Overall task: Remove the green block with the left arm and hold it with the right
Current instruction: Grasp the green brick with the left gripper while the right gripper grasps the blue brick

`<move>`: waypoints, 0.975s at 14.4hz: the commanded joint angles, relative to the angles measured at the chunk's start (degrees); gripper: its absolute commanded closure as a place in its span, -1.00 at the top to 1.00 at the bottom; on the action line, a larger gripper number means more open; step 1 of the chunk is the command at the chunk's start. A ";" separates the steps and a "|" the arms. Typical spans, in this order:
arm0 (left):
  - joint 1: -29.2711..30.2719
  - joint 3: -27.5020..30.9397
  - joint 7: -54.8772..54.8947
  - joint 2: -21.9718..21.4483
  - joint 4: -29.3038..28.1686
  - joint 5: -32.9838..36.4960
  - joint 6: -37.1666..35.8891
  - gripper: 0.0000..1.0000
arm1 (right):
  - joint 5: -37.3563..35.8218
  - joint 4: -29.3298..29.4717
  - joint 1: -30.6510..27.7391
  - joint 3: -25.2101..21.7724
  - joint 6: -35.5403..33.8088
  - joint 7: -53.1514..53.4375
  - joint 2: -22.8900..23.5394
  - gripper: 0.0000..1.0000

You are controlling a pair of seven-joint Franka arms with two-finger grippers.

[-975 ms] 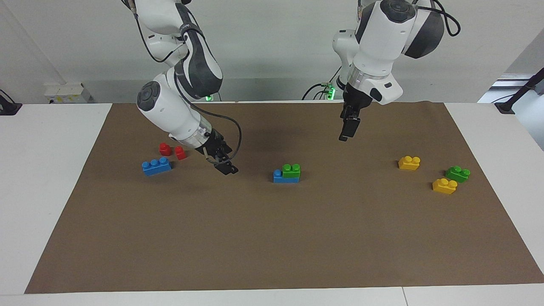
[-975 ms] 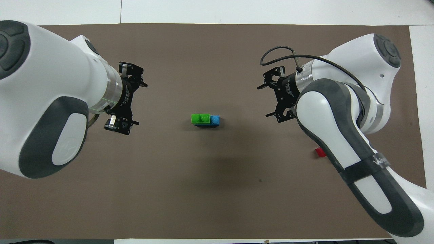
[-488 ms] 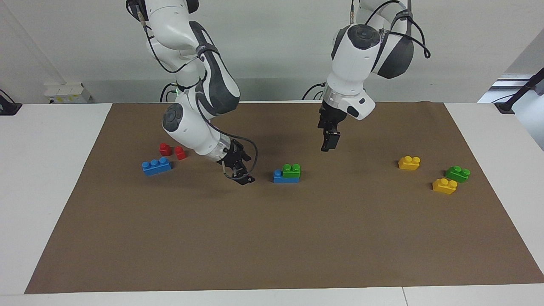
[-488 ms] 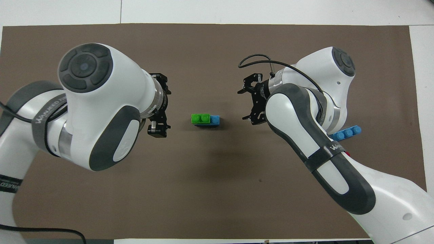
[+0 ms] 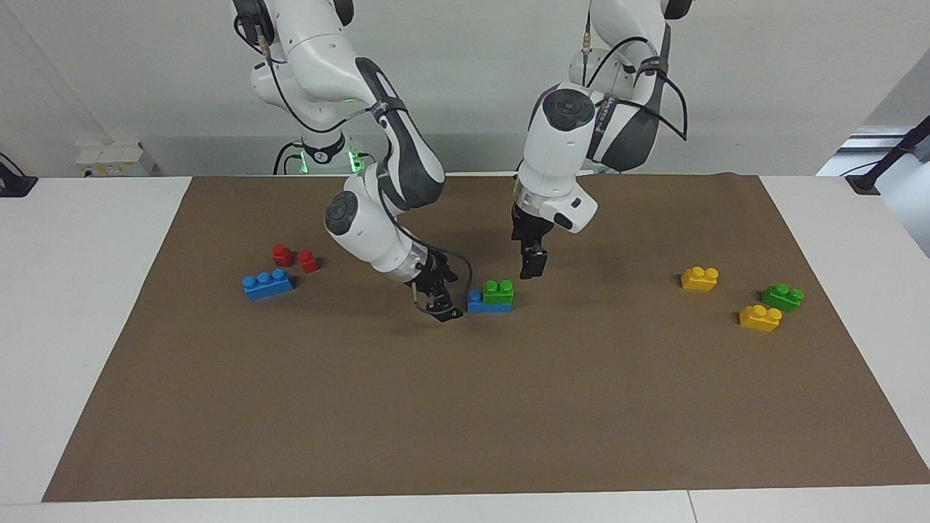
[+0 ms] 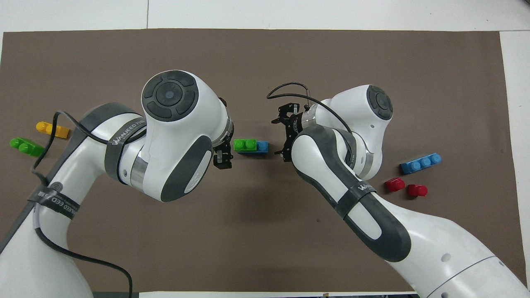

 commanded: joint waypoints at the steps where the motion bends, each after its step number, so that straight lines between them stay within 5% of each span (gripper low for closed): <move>1: -0.88 0.79 -2.78 -0.52 -3.23 1.28 3.42 1.00 | 1.31 -1.48 1.21 -0.05 2.94 0.69 0.16 0.87; 11: -2.99 0.79 -9.20 4.57 -6.14 5.06 11.78 1.00 | 3.42 -3.68 4.73 0.03 10.24 0.25 2.18 0.87; 12: -2.99 0.79 -9.64 5.27 -6.31 5.15 12.39 1.00 | 3.51 -4.04 4.73 0.03 10.59 0.25 2.10 0.82; 14: -3.34 0.79 -10.43 5.45 -6.49 5.24 13.10 1.00 | 3.42 -4.57 4.82 0.03 10.77 -0.01 2.01 0.39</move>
